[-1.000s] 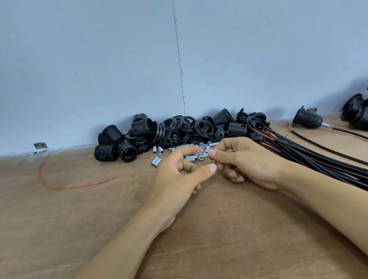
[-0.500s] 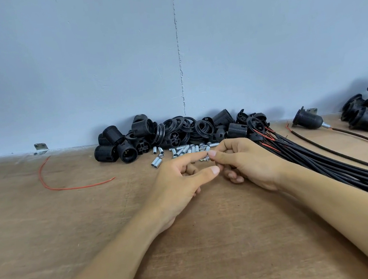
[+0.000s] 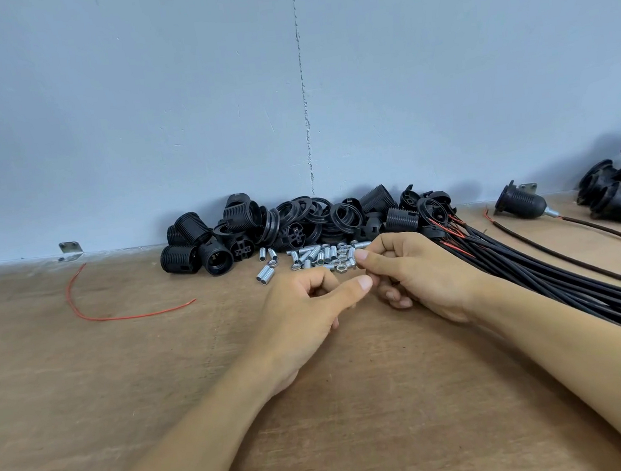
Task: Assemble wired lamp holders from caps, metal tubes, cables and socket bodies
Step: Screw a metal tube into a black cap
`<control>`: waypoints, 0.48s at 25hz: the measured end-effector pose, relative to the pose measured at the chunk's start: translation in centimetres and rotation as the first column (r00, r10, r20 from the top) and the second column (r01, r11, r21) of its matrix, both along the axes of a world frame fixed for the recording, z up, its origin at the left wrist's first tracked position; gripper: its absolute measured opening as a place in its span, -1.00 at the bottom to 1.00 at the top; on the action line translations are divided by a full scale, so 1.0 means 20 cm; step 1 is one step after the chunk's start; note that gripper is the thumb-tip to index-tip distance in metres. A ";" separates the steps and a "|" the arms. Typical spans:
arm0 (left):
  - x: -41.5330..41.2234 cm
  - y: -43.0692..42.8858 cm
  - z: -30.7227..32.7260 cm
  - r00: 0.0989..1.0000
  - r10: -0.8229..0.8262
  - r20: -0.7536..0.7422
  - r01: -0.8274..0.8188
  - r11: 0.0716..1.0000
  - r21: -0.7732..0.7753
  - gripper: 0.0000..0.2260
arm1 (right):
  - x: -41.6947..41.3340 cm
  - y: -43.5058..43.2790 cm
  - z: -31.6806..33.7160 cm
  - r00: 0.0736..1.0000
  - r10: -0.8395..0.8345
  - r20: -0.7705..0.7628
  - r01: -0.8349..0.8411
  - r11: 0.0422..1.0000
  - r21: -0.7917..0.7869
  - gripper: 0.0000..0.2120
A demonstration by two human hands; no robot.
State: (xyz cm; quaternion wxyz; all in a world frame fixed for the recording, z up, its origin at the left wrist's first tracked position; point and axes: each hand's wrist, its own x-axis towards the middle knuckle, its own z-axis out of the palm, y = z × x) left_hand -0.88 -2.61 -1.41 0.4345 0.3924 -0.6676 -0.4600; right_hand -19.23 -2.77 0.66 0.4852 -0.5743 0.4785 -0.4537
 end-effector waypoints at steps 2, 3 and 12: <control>0.00 0.00 -0.01 0.999 -0.016 -0.034 0.016 1.000 0.012 -0.75 | 0.00 0.00 0.00 1.000 -0.001 -0.004 0.001 1.000 0.003 -0.81; 0.00 -0.01 -0.01 0.998 -0.034 -0.049 0.034 0.999 0.014 -0.66 | 0.00 0.00 0.00 1.000 -0.003 -0.012 0.003 1.000 0.005 -0.80; 0.00 0.00 0.00 0.999 -0.009 0.048 0.009 1.000 0.004 -0.83 | 0.00 -0.02 -0.01 0.998 -0.058 0.038 0.058 0.998 0.002 -0.87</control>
